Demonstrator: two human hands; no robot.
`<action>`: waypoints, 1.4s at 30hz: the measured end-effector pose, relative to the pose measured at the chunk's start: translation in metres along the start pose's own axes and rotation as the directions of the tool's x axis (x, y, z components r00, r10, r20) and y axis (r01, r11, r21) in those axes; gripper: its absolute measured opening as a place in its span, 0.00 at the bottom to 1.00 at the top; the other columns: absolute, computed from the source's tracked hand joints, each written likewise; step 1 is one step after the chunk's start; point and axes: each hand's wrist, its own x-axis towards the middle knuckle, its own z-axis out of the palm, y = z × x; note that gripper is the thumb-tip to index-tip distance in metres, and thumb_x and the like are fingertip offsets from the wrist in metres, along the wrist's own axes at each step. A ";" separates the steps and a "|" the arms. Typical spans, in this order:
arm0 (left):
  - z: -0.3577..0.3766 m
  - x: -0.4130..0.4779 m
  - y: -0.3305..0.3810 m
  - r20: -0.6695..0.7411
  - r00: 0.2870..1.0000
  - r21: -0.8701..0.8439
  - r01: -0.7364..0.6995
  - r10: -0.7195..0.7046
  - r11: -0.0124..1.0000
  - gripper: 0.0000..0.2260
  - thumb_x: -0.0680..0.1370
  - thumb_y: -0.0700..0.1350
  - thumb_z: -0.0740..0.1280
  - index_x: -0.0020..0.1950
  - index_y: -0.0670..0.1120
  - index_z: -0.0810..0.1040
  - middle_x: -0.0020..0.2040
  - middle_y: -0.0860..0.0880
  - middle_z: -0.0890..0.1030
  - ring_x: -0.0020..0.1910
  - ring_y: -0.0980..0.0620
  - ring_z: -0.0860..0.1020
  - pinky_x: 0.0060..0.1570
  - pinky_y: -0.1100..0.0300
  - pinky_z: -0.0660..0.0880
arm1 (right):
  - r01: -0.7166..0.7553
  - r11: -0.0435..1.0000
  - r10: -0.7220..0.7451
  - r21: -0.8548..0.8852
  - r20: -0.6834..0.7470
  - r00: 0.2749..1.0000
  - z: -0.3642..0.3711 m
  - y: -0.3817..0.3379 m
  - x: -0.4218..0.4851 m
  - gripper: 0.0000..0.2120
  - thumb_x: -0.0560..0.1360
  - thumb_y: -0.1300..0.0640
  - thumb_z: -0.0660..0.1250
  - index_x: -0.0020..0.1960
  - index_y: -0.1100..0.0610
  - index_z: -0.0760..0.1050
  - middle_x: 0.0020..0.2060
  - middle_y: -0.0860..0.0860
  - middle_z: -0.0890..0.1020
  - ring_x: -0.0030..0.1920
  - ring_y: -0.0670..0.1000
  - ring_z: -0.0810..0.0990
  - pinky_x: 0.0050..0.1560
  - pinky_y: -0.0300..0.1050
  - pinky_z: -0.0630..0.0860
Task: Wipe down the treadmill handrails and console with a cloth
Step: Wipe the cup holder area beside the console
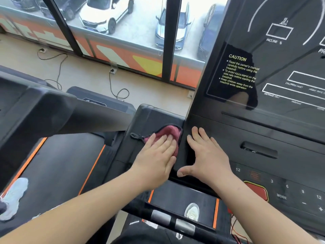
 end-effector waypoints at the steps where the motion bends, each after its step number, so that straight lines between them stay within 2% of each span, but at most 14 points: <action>1: 0.001 -0.004 -0.004 0.008 1.000 0.032 -0.022 0.021 0.999 0.29 0.84 0.56 0.42 0.84 0.46 0.56 0.84 0.48 0.56 0.84 0.48 0.47 0.80 0.44 0.40 | 0.000 1.000 0.000 -0.002 0.005 1.000 0.000 0.000 0.000 0.61 0.61 0.26 0.73 0.83 0.49 0.49 0.82 0.46 0.40 0.81 0.46 0.35 0.82 0.52 0.45; 4: -0.005 0.028 -0.018 0.021 0.999 0.064 -0.028 0.027 0.998 0.27 0.86 0.57 0.43 0.85 0.49 0.49 0.85 0.49 0.49 0.83 0.47 0.40 0.81 0.43 0.41 | -0.009 1.000 0.009 -0.003 0.013 1.000 -0.002 -0.002 0.000 0.60 0.61 0.27 0.74 0.83 0.49 0.49 0.82 0.46 0.40 0.81 0.46 0.35 0.82 0.52 0.45; 7: -0.017 0.084 -0.024 0.044 0.999 0.006 0.024 -0.024 1.000 0.27 0.86 0.58 0.43 0.84 0.53 0.44 0.85 0.50 0.44 0.83 0.48 0.39 0.81 0.44 0.39 | -0.010 1.000 0.010 -0.009 0.016 1.000 -0.003 -0.004 -0.002 0.60 0.61 0.27 0.74 0.83 0.49 0.50 0.82 0.46 0.40 0.81 0.47 0.35 0.82 0.53 0.45; 9: -0.017 0.101 -0.020 0.048 0.996 -0.020 0.082 -0.081 0.996 0.27 0.85 0.57 0.45 0.84 0.53 0.44 0.85 0.50 0.44 0.83 0.47 0.39 0.80 0.43 0.38 | -0.016 1.000 0.016 -0.012 0.016 1.000 -0.003 -0.005 -0.003 0.60 0.62 0.28 0.74 0.83 0.49 0.49 0.82 0.46 0.40 0.81 0.47 0.35 0.82 0.53 0.46; 12: -0.007 0.078 -0.007 0.014 0.994 -0.066 0.110 -0.109 0.992 0.28 0.86 0.54 0.46 0.85 0.51 0.44 0.85 0.50 0.44 0.83 0.47 0.38 0.80 0.43 0.38 | -0.021 1.000 0.021 -0.016 0.020 1.000 -0.003 -0.004 -0.002 0.60 0.62 0.28 0.74 0.83 0.48 0.49 0.82 0.46 0.39 0.81 0.46 0.35 0.81 0.55 0.44; 16: 0.004 0.020 -0.007 0.042 0.999 -0.084 0.001 0.003 0.996 0.30 0.83 0.56 0.41 0.85 0.49 0.46 0.85 0.51 0.44 0.83 0.50 0.38 0.81 0.47 0.38 | -0.029 0.999 0.029 -0.033 0.011 1.000 -0.002 -0.003 -0.002 0.60 0.61 0.25 0.72 0.83 0.47 0.49 0.82 0.45 0.40 0.81 0.46 0.35 0.81 0.59 0.40; 20: -0.009 0.046 -0.039 0.050 0.998 0.052 -0.048 0.045 0.998 0.27 0.86 0.57 0.43 0.84 0.54 0.42 0.84 0.53 0.41 0.82 0.51 0.36 0.81 0.46 0.38 | -0.037 0.997 0.039 -0.061 0.036 0.999 -0.005 -0.006 0.000 0.61 0.61 0.26 0.73 0.83 0.49 0.49 0.83 0.46 0.40 0.81 0.47 0.36 0.81 0.58 0.41; 23: -0.022 0.085 -0.054 0.014 0.997 0.020 0.076 -0.076 0.997 0.27 0.85 0.58 0.42 0.84 0.54 0.44 0.85 0.51 0.44 0.83 0.50 0.39 0.81 0.46 0.39 | -0.044 0.997 0.046 -0.062 0.038 0.998 -0.006 -0.008 -0.001 0.60 0.62 0.27 0.73 0.83 0.49 0.49 0.82 0.46 0.40 0.81 0.48 0.36 0.81 0.57 0.42; 26: -0.017 0.085 -0.025 -0.007 0.986 -0.002 0.166 -0.166 0.986 0.28 0.86 0.57 0.43 0.85 0.50 0.45 0.85 0.48 0.46 0.83 0.45 0.41 0.81 0.44 0.41 | -0.047 0.997 0.049 -0.059 0.037 0.998 -0.005 -0.008 -0.001 0.60 0.62 0.27 0.74 0.83 0.48 0.49 0.82 0.46 0.40 0.81 0.47 0.36 0.81 0.57 0.43; 30: 0.001 0.045 0.000 -0.014 0.999 -0.078 0.041 -0.042 0.996 0.28 0.86 0.54 0.45 0.84 0.48 0.42 0.85 0.50 0.42 0.82 0.50 0.37 0.81 0.48 0.38 | -0.048 0.997 0.049 -0.052 0.027 0.998 -0.003 -0.007 0.000 0.61 0.61 0.27 0.73 0.83 0.48 0.48 0.82 0.46 0.40 0.81 0.47 0.35 0.81 0.57 0.43; 32: -0.003 0.045 -0.024 -0.010 1.000 0.023 -0.014 0.015 1.000 0.28 0.86 0.56 0.43 0.84 0.50 0.40 0.84 0.52 0.41 0.82 0.52 0.36 0.80 0.47 0.36 | -0.045 0.997 0.047 -0.060 0.038 0.998 -0.003 -0.007 -0.001 0.61 0.62 0.26 0.73 0.83 0.48 0.48 0.82 0.46 0.39 0.81 0.47 0.35 0.81 0.57 0.42; 35: -0.016 0.070 -0.061 -0.046 0.993 0.164 0.117 -0.111 0.980 0.28 0.85 0.56 0.41 0.84 0.49 0.44 0.85 0.51 0.45 0.83 0.50 0.41 0.80 0.44 0.38 | -0.048 0.997 0.051 -0.064 0.044 0.998 -0.005 -0.009 -0.001 0.60 0.62 0.27 0.73 0.83 0.49 0.48 0.82 0.46 0.39 0.81 0.48 0.35 0.81 0.57 0.42; 39: -0.019 0.083 -0.047 -0.062 0.963 0.028 0.263 -0.260 0.965 0.29 0.85 0.55 0.43 0.84 0.46 0.47 0.85 0.47 0.48 0.83 0.47 0.43 0.81 0.44 0.42 | -0.052 0.997 0.055 -0.064 0.046 0.997 -0.005 -0.009 -0.001 0.60 0.62 0.27 0.74 0.83 0.49 0.48 0.82 0.46 0.40 0.81 0.48 0.35 0.81 0.57 0.42; 42: -0.001 0.062 -0.006 -0.063 0.985 -0.031 0.161 -0.163 0.986 0.28 0.85 0.53 0.48 0.84 0.46 0.46 0.85 0.47 0.47 0.83 0.46 0.41 0.81 0.44 0.42 | -0.045 0.997 0.048 -0.068 0.042 0.998 -0.005 -0.009 -0.001 0.60 0.62 0.27 0.74 0.83 0.49 0.48 0.82 0.47 0.40 0.81 0.48 0.36 0.81 0.57 0.43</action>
